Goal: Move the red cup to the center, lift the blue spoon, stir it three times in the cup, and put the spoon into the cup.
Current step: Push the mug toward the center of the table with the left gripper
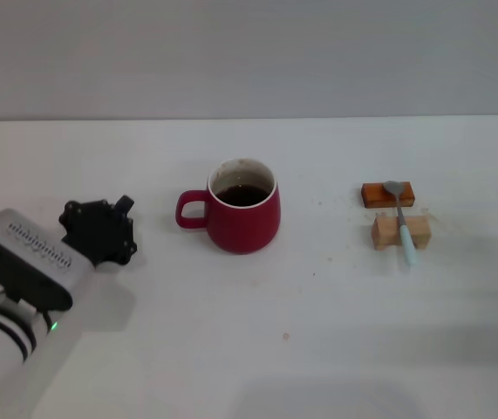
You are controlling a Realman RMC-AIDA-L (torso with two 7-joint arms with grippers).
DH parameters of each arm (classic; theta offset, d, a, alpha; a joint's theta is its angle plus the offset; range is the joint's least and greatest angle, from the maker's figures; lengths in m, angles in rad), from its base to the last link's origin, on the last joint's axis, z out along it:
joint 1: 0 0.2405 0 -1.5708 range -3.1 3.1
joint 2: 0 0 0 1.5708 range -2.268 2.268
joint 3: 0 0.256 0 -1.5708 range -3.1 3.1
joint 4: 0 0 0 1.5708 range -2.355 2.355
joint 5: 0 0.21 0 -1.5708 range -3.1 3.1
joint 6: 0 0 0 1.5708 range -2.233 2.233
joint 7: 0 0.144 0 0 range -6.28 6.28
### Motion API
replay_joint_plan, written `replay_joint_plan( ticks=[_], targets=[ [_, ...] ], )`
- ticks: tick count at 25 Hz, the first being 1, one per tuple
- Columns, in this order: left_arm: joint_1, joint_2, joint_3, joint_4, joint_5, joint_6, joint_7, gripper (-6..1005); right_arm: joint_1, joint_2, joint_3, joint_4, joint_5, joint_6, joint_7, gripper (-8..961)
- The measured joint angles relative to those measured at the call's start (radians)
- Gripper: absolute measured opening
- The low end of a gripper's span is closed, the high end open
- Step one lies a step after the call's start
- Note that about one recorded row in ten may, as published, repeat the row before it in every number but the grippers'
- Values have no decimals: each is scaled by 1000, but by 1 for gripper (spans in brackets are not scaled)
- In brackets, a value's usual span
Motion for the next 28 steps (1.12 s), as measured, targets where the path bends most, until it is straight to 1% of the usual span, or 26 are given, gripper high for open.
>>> replay_joint_plan(
  ticks=[7,11,16,21,28],
  targets=[
    [-80,-4,-4,10,6,-30,0,35,0,0,-1,1,0,-2,0,666],
    [-100,-5,1,9,8,-31,2,36,0,0,-1,1,0,-2,0,666],
    [-108,-6,5,0,9,-31,7,38,-2,0,2,-1,0,-2,0,666],
    [-111,-8,28,-5,9,-32,6,40,-1,0,3,-2,0,-2,0,666],
    [-104,-9,52,-32,9,-29,6,42,0,0,4,-3,0,-2,0,666]
  ],
)
